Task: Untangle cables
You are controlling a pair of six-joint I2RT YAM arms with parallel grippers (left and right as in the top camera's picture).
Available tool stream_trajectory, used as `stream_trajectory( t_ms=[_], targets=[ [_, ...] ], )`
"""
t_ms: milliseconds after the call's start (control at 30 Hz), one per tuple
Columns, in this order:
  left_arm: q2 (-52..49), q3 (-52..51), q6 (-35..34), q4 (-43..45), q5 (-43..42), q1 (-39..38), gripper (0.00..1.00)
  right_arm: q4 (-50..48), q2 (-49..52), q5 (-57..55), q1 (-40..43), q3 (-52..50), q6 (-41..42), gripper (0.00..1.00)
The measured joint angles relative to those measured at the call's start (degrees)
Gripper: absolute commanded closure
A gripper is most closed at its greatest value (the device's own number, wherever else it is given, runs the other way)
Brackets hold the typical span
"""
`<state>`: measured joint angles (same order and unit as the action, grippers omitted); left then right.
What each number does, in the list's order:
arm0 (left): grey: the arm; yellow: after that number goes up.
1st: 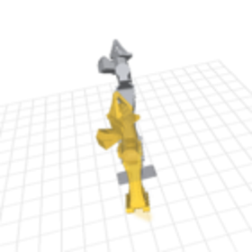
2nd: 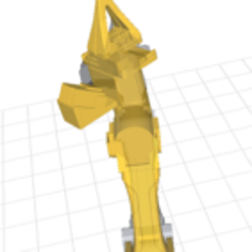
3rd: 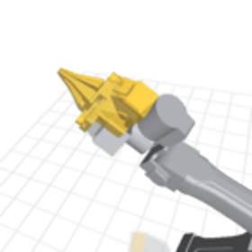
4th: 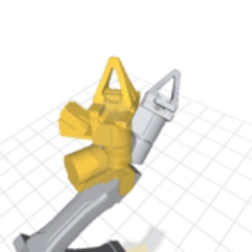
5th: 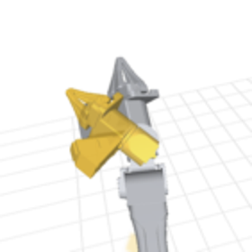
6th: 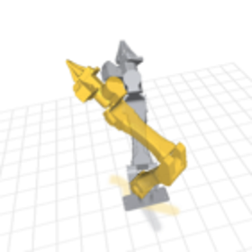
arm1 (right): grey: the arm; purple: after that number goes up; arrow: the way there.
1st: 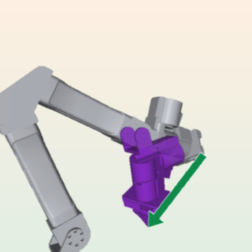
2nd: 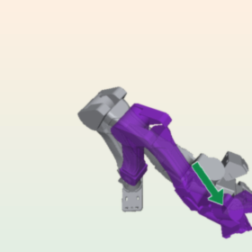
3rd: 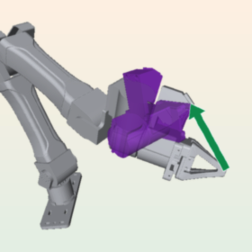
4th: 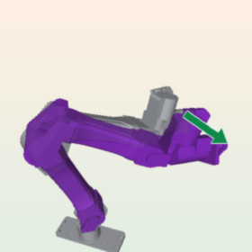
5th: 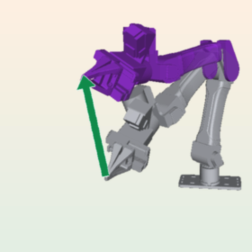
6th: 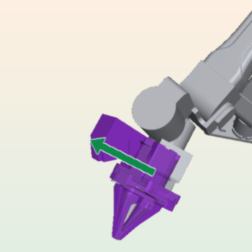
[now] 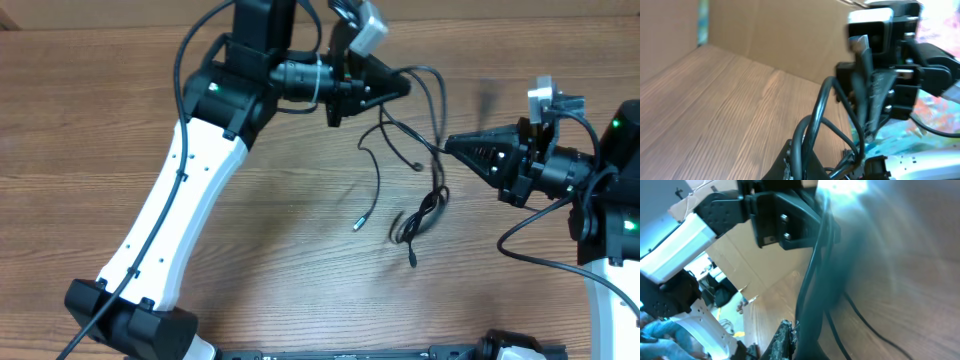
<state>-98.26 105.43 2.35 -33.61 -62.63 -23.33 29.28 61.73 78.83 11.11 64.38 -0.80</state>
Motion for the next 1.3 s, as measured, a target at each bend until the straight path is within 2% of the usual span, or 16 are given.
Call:
stream_trajectory(
  t_ms=[100, 167, 200, 300, 400, 533, 667, 800, 900, 1133, 1300],
  targets=[
    [0.0, 0.0, -0.98, -2.01, 1.18, 0.9, 0.96, -1.62, 0.04, -1.25, 1.6, 0.0, 1.53, 0.95],
    [0.0, 0.0, -1.2, -2.82, 1.6, 0.98, 0.96, -1.81, 0.04, -4.74, 3.26, 0.0, 5.44, 0.27],
    [0.0, 0.0, -1.22, -2.86, 1.6, 0.98, 0.96, -1.75, 0.04, -6.69, 4.26, 0.0, 7.67, 0.0],
    [0.0, 0.0, -1.7, -1.66, 0.48, 0.98, 0.96, -1.07, 0.07, -10.6, 6.45, 0.0, 11.47, 0.0],
    [0.0, 0.0, -3.63, 2.47, -2.12, 0.98, 0.96, 1.57, 0.07, -12.98, 6.47, 0.0, 11.43, 0.0],
    [0.0, 0.0, -8.31, 10.6, -6.32, 0.98, 0.96, 7.34, 0.07, -15.02, 6.49, 0.0, 4.9, 0.0],
    [0.02, 0.0, -14.95, 20.39, -10.43, 0.94, 0.96, 11.98, 0.15, -15.72, 6.49, 0.0, -5.11, 0.0],
    [0.04, -0.02, -21.51, 27.71, -13.66, 0.13, 0.96, 12.35, 0.61, -15.65, 6.49, 0.0, -13.86, 0.0],
    [0.04, -0.02, -25.05, 31.47, -15.06, -2.03, 0.96, 12.72, 2.03, -15.72, 6.49, 0.0, -16.52, 0.0],
    [0.04, -0.02, -28.83, 35.36, -16.06, -4.57, 0.96, 23.78, 8.48, -15.82, 6.49, -0.02, -18.1, 0.01],
    [0.04, -0.02, -29.03, 35.56, -16.02, -4.61, 0.96, 28.7, 8.7, -14.56, 6.47, -0.02, -18.51, 0.13]
  ],
)
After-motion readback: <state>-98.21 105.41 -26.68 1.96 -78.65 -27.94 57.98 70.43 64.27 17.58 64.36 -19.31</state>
